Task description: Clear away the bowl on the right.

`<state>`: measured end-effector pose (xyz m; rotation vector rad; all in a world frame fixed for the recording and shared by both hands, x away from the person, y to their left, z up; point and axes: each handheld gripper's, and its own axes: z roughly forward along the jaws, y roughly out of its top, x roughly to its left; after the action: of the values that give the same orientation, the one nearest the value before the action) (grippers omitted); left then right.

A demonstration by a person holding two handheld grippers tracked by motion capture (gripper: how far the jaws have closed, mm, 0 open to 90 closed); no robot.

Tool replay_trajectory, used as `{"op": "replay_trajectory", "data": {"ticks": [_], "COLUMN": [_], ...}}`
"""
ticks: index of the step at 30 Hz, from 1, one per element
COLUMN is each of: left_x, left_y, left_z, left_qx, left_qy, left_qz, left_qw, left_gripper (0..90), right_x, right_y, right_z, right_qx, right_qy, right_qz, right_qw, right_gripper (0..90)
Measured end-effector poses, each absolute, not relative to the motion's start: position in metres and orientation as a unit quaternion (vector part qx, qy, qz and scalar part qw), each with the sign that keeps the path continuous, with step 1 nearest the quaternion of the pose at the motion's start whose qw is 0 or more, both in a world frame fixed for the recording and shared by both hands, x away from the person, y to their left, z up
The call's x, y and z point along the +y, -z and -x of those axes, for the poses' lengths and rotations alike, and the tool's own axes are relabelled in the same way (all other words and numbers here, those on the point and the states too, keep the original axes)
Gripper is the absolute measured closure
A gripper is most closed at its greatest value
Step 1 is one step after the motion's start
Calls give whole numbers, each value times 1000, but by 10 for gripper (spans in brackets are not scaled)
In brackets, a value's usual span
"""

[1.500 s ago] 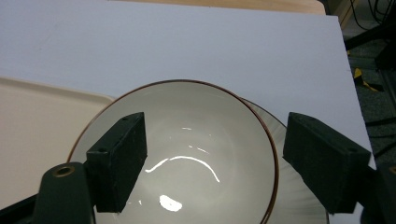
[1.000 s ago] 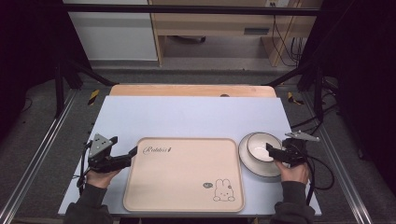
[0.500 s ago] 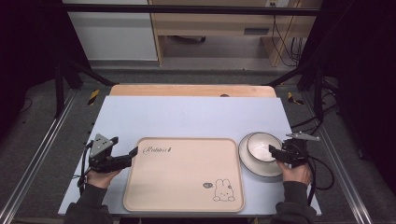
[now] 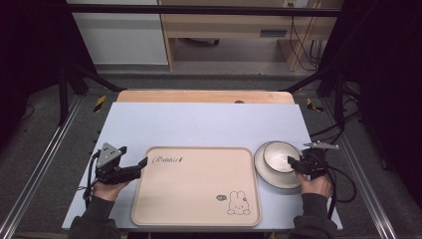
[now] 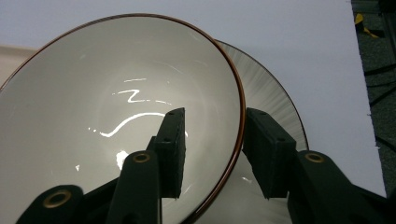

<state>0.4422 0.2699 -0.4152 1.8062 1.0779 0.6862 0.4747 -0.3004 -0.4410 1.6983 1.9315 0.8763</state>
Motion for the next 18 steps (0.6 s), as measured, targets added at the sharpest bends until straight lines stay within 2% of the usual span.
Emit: {"op": "replay_trajectory", "data": {"ticks": [18], "left_x": [269], "left_y": [415], "left_z": [-442], "left_qx": [435], "left_qy": [-276], "left_qz": [-731], "left_qw": [448], "left_gripper": [152], "right_x": [-302], "right_y": [444], "right_z": [-478], "right_qx": [689], "right_qy": [-319], "right_qz": [-621], "right_qw": [195], "right_gripper": [712]}}
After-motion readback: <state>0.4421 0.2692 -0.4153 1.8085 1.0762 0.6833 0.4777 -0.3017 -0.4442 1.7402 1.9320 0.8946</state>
